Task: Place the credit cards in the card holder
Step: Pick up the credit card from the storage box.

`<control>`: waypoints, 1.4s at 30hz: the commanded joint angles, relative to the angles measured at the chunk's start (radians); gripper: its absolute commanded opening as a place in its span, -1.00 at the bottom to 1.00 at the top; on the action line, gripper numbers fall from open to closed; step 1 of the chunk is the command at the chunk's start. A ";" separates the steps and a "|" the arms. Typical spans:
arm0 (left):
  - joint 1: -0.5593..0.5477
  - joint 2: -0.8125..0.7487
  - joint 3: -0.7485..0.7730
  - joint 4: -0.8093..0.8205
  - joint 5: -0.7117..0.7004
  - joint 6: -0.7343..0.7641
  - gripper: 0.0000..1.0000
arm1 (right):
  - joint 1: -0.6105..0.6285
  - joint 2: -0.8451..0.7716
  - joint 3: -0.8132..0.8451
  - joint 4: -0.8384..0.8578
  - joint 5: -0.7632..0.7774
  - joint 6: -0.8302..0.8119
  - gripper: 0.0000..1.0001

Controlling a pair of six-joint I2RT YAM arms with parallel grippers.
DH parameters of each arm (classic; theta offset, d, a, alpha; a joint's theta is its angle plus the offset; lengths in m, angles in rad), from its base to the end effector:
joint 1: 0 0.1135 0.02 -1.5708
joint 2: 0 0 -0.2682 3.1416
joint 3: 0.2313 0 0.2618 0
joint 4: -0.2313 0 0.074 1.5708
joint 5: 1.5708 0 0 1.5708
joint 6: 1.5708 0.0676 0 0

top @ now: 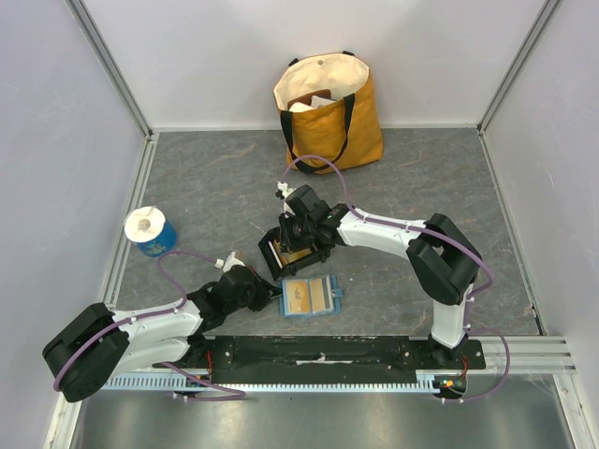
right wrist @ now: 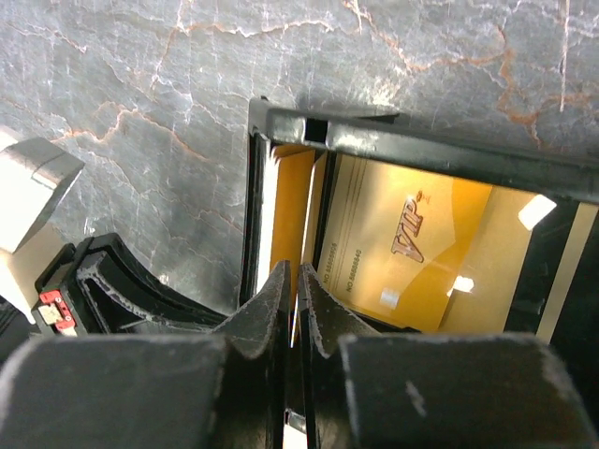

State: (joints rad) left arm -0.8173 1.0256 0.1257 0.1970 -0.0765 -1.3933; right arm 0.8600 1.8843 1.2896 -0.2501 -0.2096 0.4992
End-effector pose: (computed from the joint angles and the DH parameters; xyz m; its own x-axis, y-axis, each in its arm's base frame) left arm 0.1367 -0.1381 0.0891 -0.7546 -0.6301 -0.1833 -0.3140 0.5920 -0.7423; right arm 0.2767 0.3430 0.1708 -0.8264 -0.2422 -0.5084 -0.4963 0.7397 0.4544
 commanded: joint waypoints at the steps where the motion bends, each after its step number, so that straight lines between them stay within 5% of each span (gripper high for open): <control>1: 0.006 0.021 -0.001 -0.064 -0.037 0.053 -0.96 | 0.010 0.039 0.082 -0.040 0.030 -0.040 -0.76; 11: 0.010 0.014 -0.011 -0.064 -0.035 0.050 -0.97 | 0.043 0.096 0.128 -0.084 0.101 -0.060 -0.77; 16: 0.012 0.011 -0.014 -0.062 -0.034 0.048 -0.96 | 0.054 0.096 0.131 -0.094 0.119 -0.073 -1.00; 26: 0.012 -0.025 -0.020 -0.074 -0.026 0.054 -0.96 | 0.056 -0.037 0.145 -0.129 0.295 -0.113 -1.00; 33: 0.010 -0.032 -0.021 -0.076 -0.017 0.059 -0.96 | 0.065 -0.016 0.132 -0.101 0.081 -0.065 -1.00; 42: 0.012 -0.038 -0.035 -0.067 -0.005 0.054 -0.96 | 0.088 -0.042 0.116 -0.075 0.078 -0.031 -1.00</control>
State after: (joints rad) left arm -0.8089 0.9878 0.1143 0.1730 -0.0692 -1.3853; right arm 0.9405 1.8793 1.4014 -0.3588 -0.1093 0.4496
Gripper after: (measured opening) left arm 0.032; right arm 0.007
